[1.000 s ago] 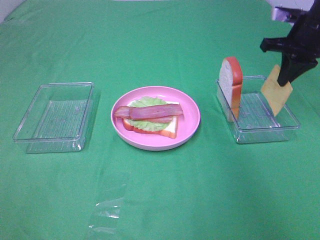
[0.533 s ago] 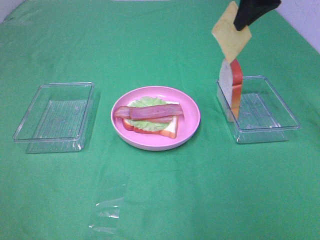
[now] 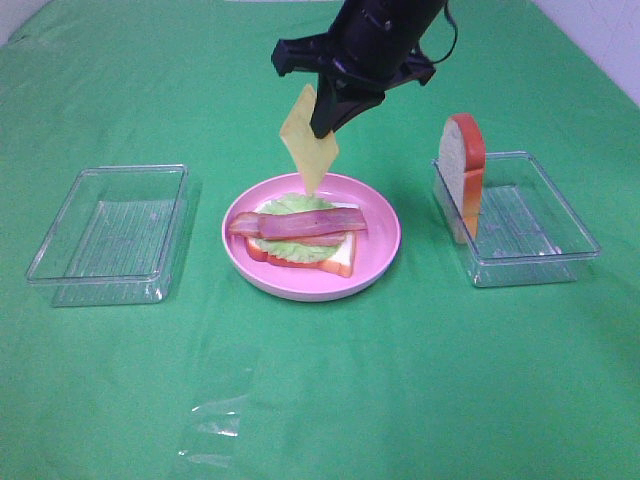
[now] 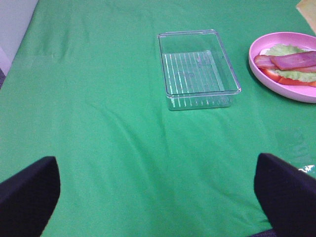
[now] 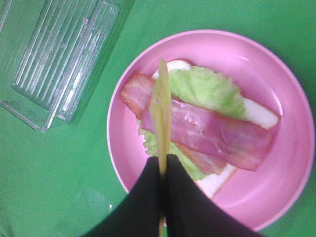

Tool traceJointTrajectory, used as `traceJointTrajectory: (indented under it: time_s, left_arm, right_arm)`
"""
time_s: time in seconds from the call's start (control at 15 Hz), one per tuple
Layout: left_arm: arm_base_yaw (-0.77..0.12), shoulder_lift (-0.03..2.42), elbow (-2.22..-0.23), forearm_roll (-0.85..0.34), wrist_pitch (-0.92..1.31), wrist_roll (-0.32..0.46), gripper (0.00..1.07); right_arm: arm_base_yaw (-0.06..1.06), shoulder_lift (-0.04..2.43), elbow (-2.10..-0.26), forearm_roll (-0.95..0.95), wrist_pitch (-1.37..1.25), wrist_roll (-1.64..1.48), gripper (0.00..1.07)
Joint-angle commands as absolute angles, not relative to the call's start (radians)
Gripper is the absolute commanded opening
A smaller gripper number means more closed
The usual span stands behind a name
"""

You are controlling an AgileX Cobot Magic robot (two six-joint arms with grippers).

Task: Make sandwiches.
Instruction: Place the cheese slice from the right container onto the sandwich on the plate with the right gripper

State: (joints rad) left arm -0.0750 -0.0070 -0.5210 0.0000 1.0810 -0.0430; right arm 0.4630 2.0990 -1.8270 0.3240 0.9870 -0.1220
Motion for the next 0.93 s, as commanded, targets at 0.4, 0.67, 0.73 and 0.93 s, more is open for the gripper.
traceJointTrajectory:
  time_s: [0.4, 0.67, 0.73, 0.93]
  left_arm:
    - [-0.075, -0.020, -0.519, -0.006, 1.076, -0.045, 1.00]
    - [-0.075, -0.020, -0.519, -0.006, 1.076, -0.045, 1.00]
    - [-0.075, -0.020, -0.519, -0.006, 1.076, -0.045, 1.00]
    - [-0.075, -0.020, -0.519, -0.006, 1.076, -0.045, 1.00]
  right_arm:
    - [0.468, 2.262, -1.830, 0.368, 0.972, -0.140, 0.00]
    - [0.468, 2.270, -1.830, 0.253, 0.962, -0.120, 0.01]
    - [0.468, 2.270, -1.830, 0.253, 0.964, -0.123, 0.33]
    - [0.468, 2.269, -1.830, 0.289, 0.998, -0.134, 0.96]
